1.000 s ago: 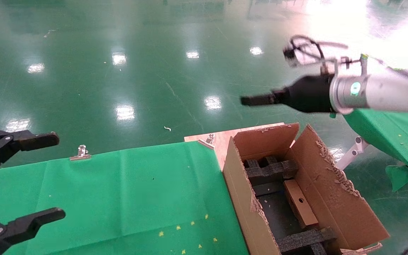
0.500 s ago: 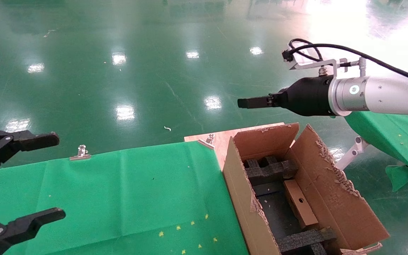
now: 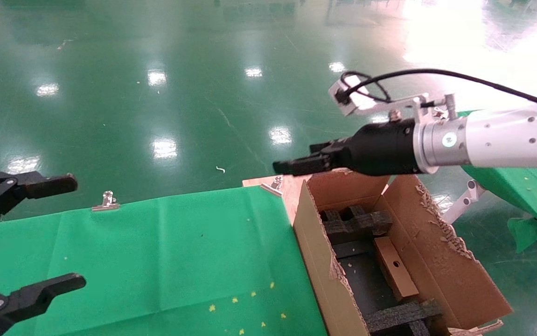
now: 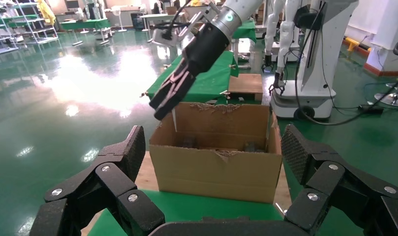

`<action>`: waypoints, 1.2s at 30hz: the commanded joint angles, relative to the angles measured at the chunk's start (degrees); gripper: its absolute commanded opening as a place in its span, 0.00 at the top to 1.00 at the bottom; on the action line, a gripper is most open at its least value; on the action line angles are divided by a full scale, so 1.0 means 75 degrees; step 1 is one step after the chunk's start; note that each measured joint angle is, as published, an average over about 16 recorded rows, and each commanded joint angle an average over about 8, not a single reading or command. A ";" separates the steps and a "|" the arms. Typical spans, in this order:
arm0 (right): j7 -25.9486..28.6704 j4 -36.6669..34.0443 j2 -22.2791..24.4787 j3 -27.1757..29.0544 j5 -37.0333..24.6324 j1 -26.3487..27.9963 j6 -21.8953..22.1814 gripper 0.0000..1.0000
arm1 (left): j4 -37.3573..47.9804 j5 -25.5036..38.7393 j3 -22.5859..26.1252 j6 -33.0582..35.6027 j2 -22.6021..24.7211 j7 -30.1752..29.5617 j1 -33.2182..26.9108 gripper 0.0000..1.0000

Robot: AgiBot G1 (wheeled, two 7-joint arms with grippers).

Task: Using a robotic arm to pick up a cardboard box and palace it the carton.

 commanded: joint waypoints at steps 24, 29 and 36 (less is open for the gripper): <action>-0.4495 -0.0207 -0.0389 0.3862 0.2387 -0.2848 -0.2399 0.00 | 0.0000 -0.0001 0.0001 0.0000 0.0000 0.0001 0.0000 0.00; -0.5398 -0.0249 -0.0468 0.4638 0.2867 -0.3421 -0.2881 0.00 | 0.0000 -0.0001 0.0001 0.0000 0.0000 0.0001 0.0000 0.00; -0.6654 -0.0307 -0.0577 0.5717 0.3535 -0.4217 -0.3552 0.00 | 0.0000 -0.0001 0.0002 -0.0001 -0.0001 0.0001 0.0000 0.00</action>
